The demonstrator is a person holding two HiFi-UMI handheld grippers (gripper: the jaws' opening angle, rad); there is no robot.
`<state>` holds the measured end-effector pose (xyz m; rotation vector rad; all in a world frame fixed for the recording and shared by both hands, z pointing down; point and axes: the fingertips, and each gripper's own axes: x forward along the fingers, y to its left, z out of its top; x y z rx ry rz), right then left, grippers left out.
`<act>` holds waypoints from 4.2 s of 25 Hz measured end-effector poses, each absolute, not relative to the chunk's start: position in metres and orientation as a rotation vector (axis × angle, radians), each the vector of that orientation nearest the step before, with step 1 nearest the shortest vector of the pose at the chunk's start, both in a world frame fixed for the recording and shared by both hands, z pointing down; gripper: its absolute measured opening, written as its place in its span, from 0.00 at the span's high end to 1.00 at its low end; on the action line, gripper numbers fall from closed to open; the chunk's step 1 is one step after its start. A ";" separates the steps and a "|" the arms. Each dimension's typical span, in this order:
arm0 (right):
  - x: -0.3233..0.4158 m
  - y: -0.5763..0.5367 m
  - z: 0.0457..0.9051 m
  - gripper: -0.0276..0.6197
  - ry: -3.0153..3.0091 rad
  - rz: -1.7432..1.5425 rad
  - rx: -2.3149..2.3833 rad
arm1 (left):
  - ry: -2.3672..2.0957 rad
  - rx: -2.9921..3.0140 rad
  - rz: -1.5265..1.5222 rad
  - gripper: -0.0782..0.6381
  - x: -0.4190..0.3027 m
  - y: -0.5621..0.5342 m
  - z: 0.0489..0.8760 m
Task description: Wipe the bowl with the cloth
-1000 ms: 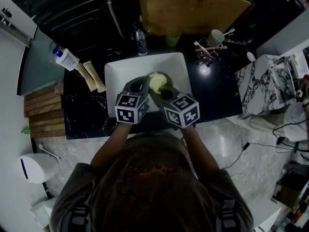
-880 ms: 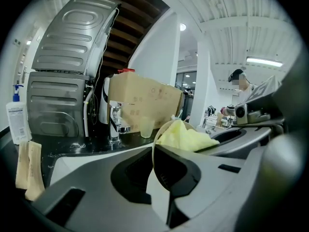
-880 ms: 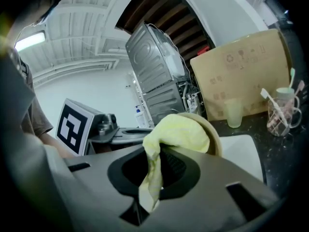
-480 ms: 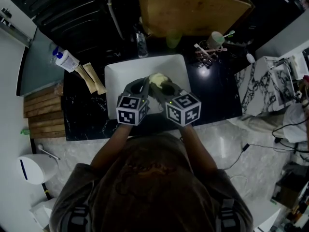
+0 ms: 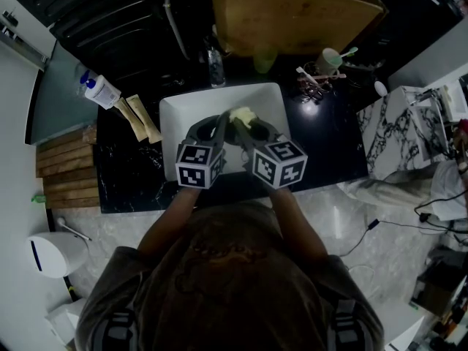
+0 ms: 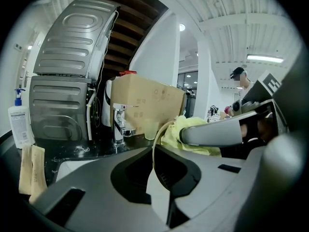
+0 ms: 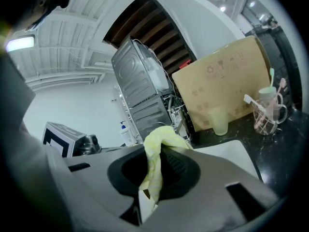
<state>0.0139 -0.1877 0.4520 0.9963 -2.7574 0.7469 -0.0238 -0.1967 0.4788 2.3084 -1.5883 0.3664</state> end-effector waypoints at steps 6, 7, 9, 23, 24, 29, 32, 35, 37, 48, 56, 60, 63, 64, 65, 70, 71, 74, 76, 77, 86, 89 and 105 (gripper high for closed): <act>0.020 -0.189 0.459 0.91 -2.723 0.780 1.035 | -1.611 2.302 0.364 0.86 -0.029 -0.199 0.478; 0.020 -0.189 0.460 0.91 -2.718 0.783 1.039 | -1.614 2.302 0.367 0.86 -0.030 -0.199 0.478; 0.020 -0.188 0.460 0.91 -2.714 0.789 1.046 | -1.622 2.305 0.369 0.86 -0.031 -0.199 0.477; 0.019 -0.180 0.478 0.91 -2.673 0.871 1.026 | -1.659 2.287 0.351 0.86 -0.041 -0.206 0.475; 0.018 -0.179 0.479 0.91 -2.670 0.875 1.020 | -1.662 2.285 0.349 0.86 -0.042 -0.207 0.475; 0.011 -0.172 0.487 0.91 -2.651 0.896 0.973 | -1.673 2.265 0.337 0.86 -0.048 -0.210 0.475; 0.005 -0.166 0.493 0.91 -2.641 0.903 0.936 | -1.676 2.263 0.327 0.87 -0.050 -0.212 0.473; -0.003 -0.160 0.497 0.91 -2.631 0.901 0.893 | -1.670 2.263 0.325 0.87 -0.050 -0.212 0.473; -0.010 -0.157 0.499 0.91 -2.626 0.891 0.861 | -1.662 2.267 0.329 0.87 -0.049 -0.212 0.474; -0.019 -0.164 0.495 0.91 -2.632 0.842 0.785 | -1.596 2.344 0.415 0.86 -0.034 -0.207 0.482; -0.015 -0.185 0.480 0.91 -2.677 0.825 0.850 | -1.562 2.356 0.454 0.86 -0.031 -0.205 0.489; -0.008 -0.197 0.472 0.91 -2.698 0.809 0.924 | -1.567 2.355 0.446 0.86 -0.033 -0.207 0.490; -0.001 -0.201 0.473 0.91 -2.685 0.824 0.988 | -1.571 2.350 0.438 0.86 -0.036 -0.209 0.490; 0.002 -0.202 0.475 0.91 -2.676 0.831 1.006 | -1.571 2.350 0.436 0.86 -0.037 -0.210 0.490; 0.005 -0.202 0.477 0.91 -2.665 0.838 1.024 | -1.572 2.349 0.436 0.86 -0.037 -0.210 0.490; 0.015 -0.201 0.492 0.91 -2.606 0.888 1.064 | -1.573 2.353 0.440 0.86 -0.038 -0.212 0.492; 0.016 -0.200 0.494 0.91 -2.596 0.895 1.063 | -1.574 2.354 0.442 0.85 -0.038 -0.213 0.493; 0.016 -0.195 0.501 0.91 -2.571 0.921 1.046 | -1.580 2.355 0.445 0.85 -0.039 -0.214 0.492; 0.012 -0.189 0.507 0.91 -2.556 0.941 1.018 | -1.589 2.351 0.440 0.86 -0.042 -0.216 0.492; 0.009 -0.186 0.510 0.91 -2.550 0.949 1.000 | -1.593 2.348 0.435 0.86 -0.043 -0.217 0.491; -0.013 -0.173 0.516 0.91 -2.561 0.963 0.905 | -1.569 2.368 0.448 0.86 -0.039 -0.215 0.493; -0.017 -0.173 0.509 0.91 -2.585 0.953 0.881 | -1.554 2.376 0.467 0.86 -0.035 -0.212 0.495; -0.008 -0.177 0.484 0.91 -2.694 0.896 0.923 | -1.558 2.360 0.483 0.87 -0.045 -0.208 0.499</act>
